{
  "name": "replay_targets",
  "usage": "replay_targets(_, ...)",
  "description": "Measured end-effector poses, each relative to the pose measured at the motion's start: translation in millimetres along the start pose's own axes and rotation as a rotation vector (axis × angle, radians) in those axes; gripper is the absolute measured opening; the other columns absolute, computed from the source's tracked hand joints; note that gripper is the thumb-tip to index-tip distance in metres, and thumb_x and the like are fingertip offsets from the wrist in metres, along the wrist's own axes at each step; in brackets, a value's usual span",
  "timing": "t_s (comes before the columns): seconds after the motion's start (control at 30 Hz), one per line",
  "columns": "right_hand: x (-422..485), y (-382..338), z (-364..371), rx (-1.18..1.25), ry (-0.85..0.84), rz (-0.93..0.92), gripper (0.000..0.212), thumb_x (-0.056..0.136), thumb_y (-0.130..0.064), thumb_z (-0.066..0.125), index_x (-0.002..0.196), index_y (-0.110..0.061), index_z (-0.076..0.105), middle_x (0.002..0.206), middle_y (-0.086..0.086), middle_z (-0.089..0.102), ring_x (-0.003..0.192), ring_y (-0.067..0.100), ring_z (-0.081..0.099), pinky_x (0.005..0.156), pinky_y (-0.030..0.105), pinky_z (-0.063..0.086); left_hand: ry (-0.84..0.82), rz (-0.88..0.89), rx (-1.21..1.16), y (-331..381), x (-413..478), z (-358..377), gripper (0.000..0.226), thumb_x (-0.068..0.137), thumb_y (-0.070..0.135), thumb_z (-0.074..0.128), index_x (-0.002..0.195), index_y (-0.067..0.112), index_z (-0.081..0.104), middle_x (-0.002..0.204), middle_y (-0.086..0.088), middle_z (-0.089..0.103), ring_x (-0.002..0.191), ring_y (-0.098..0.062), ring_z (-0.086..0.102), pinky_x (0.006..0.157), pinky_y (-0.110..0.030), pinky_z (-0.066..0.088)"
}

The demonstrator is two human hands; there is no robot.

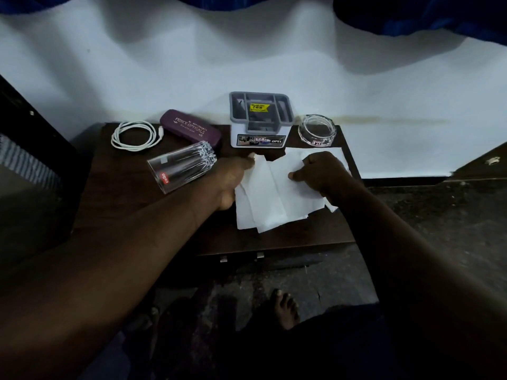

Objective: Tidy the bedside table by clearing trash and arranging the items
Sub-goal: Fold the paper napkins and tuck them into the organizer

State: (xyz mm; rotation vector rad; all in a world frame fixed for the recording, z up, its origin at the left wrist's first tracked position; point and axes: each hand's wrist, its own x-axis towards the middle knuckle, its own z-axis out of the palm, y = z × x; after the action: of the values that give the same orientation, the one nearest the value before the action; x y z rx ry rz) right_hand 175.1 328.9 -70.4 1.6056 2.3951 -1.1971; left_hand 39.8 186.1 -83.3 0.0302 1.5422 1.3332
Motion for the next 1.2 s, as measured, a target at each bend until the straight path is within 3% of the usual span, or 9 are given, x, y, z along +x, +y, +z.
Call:
replay_targets(0.1, -2.1, -2.0, 1.4, -0.1, 0.02, -0.036, 0.031, 0.081, -0.027, 0.083, 0.071, -0.014, 0.056, 0.09, 0.006, 0.061, 0.092, 0.025, 0.057, 0.077, 0.032, 0.045, 0.003, 0.04, 0.017, 0.1, 5.2, -1.3, 0.022, 0.099, 0.005, 0.058, 0.116, 0.0, 0.07, 0.121, -0.022, 0.073, 0.112, -0.042, 0.069, 0.102, -0.057, 0.053)
replay_targets(0.3, -8.7, -10.2, 6.2, -0.088, 0.007, -0.088, 0.036, 0.079, -0.027, 0.084, 0.104, -0.004, 0.073, 0.108, 0.014, 0.073, 0.106, 0.033, 0.066, 0.094, 0.046, 0.055, 0.036, 0.105, 0.064, 4.2, 2.5, 3.9, 0.014, 0.092, 0.0, 0.063, 0.099, 0.005, 0.074, 0.106, -0.015, 0.077, 0.092, -0.031, 0.073, 0.089, -0.046, 0.058)
replay_targets(0.47, -14.8, -19.3, 5.3, 0.2, -0.099, -0.078, 0.019, 0.085, -0.021, 0.078, 0.098, -0.009, 0.07, 0.103, 0.016, 0.075, 0.087, 0.03, 0.074, 0.072, 0.046, 0.064, 0.03, 0.301, 0.292, -0.4, -1.2, 5.2, 0.038, 0.076, 0.008, 0.087, 0.112, 0.013, 0.078, 0.106, -0.003, 0.079, 0.095, -0.022, 0.076, 0.089, -0.041, 0.062)
replay_targets(0.53, -20.7, -20.6, 3.0, 0.396, -0.192, -0.054, 0.029, 0.089, -0.034, 0.078, 0.091, -0.009, 0.066, 0.1, 0.018, 0.077, 0.075, 0.026, 0.075, 0.065, 0.036, 0.062, 0.065, 0.385, 0.385, -2.3, -2.9, 7.0, 0.037, 0.074, 0.013, 0.089, 0.109, 0.02, 0.079, 0.107, 0.001, 0.079, 0.096, -0.018, 0.075, 0.088, -0.037, 0.061)
replay_targets(0.63, -27.3, -20.5, -1.4, 0.46, -0.305, -0.03, 0.055, 0.082, -0.062, 0.076, 0.105, -0.012, 0.073, 0.1, 0.011, 0.079, 0.085, 0.026, 0.078, 0.071, 0.034, 0.063, 0.055, 0.452, 0.406, -5.2, -1.9, 8.4, 0.029, 0.076, 0.013, 0.087, 0.099, 0.028, 0.079, 0.1, 0.007, 0.078, 0.093, -0.014, 0.074, 0.085, -0.036, 0.061)
replay_targets(0.73, -27.5, -18.5, 0.0, 0.429, -0.332, 0.004, 0.054, 0.077, -0.062, 0.082, 0.101, -0.014, 0.072, 0.096, 0.007, 0.079, 0.086, 0.026, 0.079, 0.079, 0.039, 0.064, 0.047, 0.432, 0.376, -5.7, 1.0, 7.9, 0.032, 0.078, 0.012, 0.086, 0.108, 0.021, 0.079, 0.104, 0.003, 0.079, 0.096, -0.016, 0.075, 0.087, -0.036, 0.061)
replay_targets(0.93, -13.4, -6.4, 2.6, 0.467, -0.217, 0.144, 0.025, 0.086, 0.002, 0.073, 0.11, 0.004, 0.064, 0.106, 0.02, 0.072, 0.081, 0.027, 0.069, 0.056, 0.031, 0.06, 0.065, 0.222, 0.131, -2.8, 9.8, 6.7, 0.019, 0.085, 0.01, 0.079, 0.104, 0.01, 0.077, 0.102, -0.007, 0.079, 0.09, -0.026, 0.077, 0.075, -0.036, 0.062)
replay_targets(1.07, -8.3, -3.4, 1.7, 0.42, -0.126, 0.131, 0.003, 0.092, -0.002, 0.067, 0.095, -0.003, 0.069, 0.095, 0.004, 0.065, 0.086, 0.018, 0.063, 0.048, 0.016, 0.05, 0.069, 0.073, 0.054, -2.9, 14.8, 2.8, 0.003, 0.093, 0.011, 0.071, 0.095, 0.012, 0.072, 0.103, -0.011, 0.077, 0.088, -0.03, 0.073, 0.085, -0.043, 0.059)
replay_targets(1.2, -12.3, 0.1, 9.1, 0.592, -0.171, 0.197, 0.029, 0.083, -0.015, 0.082, 0.108, -0.004, 0.073, 0.107, 0.012, 0.077, 0.092, 0.031, 0.075, 0.077, 0.045, 0.063, 0.01, -0.004, -0.002, -2.5, 15.2, 2.7, 0.011, 0.097, 0.018, 0.065, 0.103, 0.011, 0.071, 0.105, -0.012, 0.076, 0.091, -0.031, 0.071, 0.09, -0.043, 0.057)
